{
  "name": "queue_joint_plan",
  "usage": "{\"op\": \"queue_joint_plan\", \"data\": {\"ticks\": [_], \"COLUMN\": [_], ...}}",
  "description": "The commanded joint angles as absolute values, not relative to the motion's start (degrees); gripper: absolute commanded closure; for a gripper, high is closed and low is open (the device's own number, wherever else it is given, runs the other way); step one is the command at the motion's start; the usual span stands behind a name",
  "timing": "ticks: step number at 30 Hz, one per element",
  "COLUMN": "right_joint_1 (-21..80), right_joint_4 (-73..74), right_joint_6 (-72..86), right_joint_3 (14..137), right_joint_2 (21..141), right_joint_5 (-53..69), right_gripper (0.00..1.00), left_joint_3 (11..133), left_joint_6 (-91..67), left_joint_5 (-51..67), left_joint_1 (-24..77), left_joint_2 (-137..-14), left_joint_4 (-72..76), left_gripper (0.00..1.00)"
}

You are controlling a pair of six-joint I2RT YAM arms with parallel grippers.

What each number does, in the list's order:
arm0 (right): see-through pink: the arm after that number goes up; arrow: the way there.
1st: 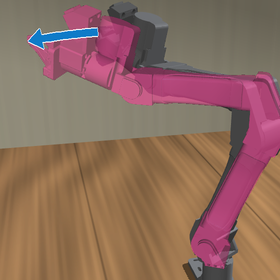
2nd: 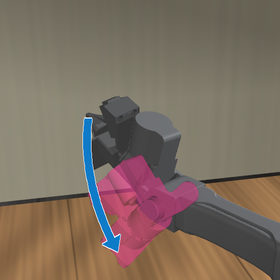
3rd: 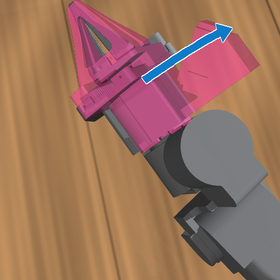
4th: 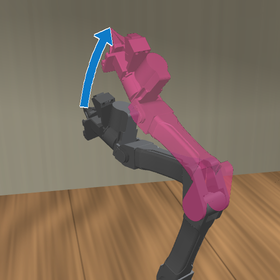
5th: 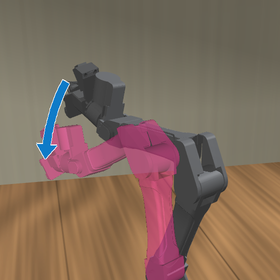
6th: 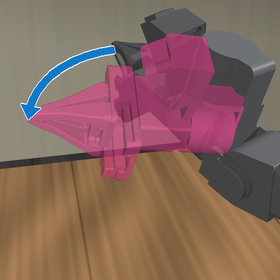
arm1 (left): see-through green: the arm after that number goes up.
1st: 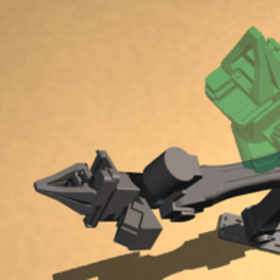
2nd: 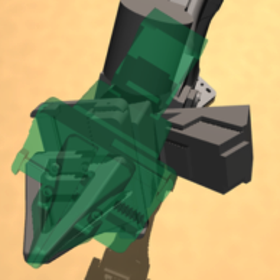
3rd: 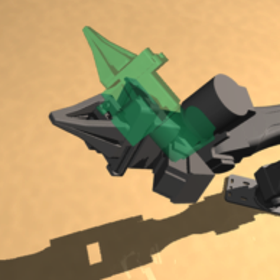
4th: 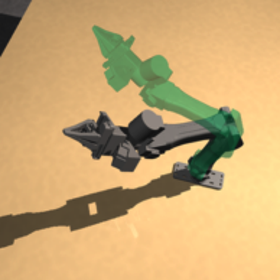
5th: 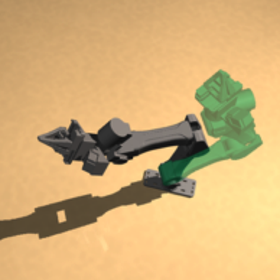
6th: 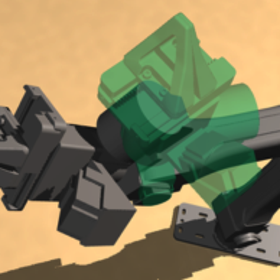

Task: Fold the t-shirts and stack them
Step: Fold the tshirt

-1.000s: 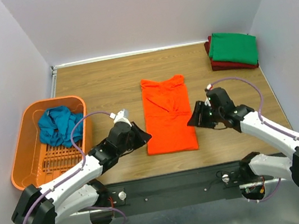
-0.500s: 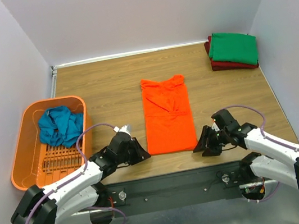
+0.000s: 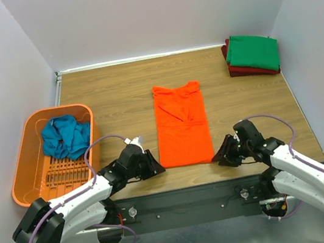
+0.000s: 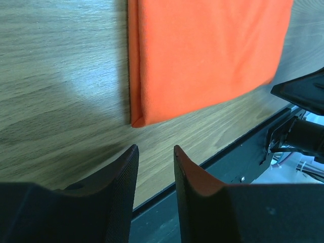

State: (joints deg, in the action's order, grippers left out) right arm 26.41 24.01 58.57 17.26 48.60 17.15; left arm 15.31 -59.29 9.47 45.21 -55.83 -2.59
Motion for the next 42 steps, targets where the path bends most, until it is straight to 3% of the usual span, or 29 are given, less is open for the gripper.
{"op": "queue_joint_plan", "data": {"ticks": [1,5,30,37,42], "right_joint_1": [26.37,26.46,26.37,26.37,26.46], "right_joint_4": [23.47,21.89,13.89,13.36,13.10], "right_joint_6": [60.38,60.91,62.93,62.84,62.84], "right_joint_3": [15.82,15.12,11.87,11.60,11.86], "right_joint_2": [48.78,49.39,53.00,53.17,53.26], "right_joint_5": [14.24,14.06,12.92,13.18,13.18], "right_gripper": [0.53,0.59,0.60,0.69,0.76], "left_joint_3": [14.24,14.15,13.10,12.92,13.18], "left_joint_6": [-58.36,-58.36,-58.36,-58.36,-58.01], "left_joint_5": [8.53,7.21,3.43,3.60,4.57], "left_joint_1": [45.09,45.00,45.00,45.00,45.09], "left_joint_2": [-55.72,-55.81,-60.99,-62.66,-64.25], "left_joint_4": [-1.41,-1.06,6.41,7.73,10.10], "left_gripper": [0.58,0.59,0.61,0.64,0.80]}}
